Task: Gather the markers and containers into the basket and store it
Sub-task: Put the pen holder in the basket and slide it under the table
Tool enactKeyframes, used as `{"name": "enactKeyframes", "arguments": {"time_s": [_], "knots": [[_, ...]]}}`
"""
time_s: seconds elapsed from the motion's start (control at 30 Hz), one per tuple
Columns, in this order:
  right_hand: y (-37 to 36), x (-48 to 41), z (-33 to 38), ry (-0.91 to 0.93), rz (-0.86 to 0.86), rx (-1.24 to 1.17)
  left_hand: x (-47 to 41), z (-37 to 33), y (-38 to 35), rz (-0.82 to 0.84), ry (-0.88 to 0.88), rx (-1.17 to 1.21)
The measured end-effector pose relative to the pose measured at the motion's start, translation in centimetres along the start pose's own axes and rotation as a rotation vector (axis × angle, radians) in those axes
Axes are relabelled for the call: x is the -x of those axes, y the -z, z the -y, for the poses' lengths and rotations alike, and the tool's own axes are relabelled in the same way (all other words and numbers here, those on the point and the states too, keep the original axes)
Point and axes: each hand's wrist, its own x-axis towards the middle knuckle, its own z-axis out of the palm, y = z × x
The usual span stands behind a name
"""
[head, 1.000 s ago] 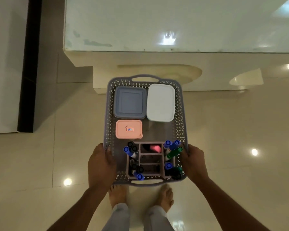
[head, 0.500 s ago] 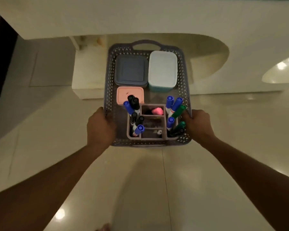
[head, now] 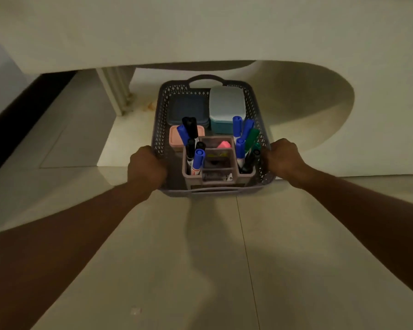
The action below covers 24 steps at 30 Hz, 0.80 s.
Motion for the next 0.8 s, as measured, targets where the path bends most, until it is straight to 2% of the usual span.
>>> {"name": "enactKeyframes", "arguments": {"time_s": [0.37,0.43,0.53,0.6,0.73,0.8], "knots": [[-0.4,-1.7,0.4,-0.118,-0.044,-0.04,-2.5,-1.4,-1.4,0.031,0.099,0.016],[-0.2,-1.6,0.4,-0.127,-0.032,-0.114,-3.0,-1.6,-1.3,0.045,0.167,0.07],[0.7,-0.1,0.3,-0.121,0.044,-0.269,-2.1,-2.2,-0.9,0.091,0.285,0.214],[1.3,1.6,-0.1,-0.139,0.088,-0.286,-0.7,-2.5,-0.3,0.166,0.359,0.297],[1.3,5.1,-0.7,-0.304,0.287,-0.433,2.2,-2.7,0.9,0.402,0.468,0.416],[0.9,6.7,-0.6,-0.339,0.364,-0.577,3.1,-3.0,1.3,0.45,0.471,0.499]]}}
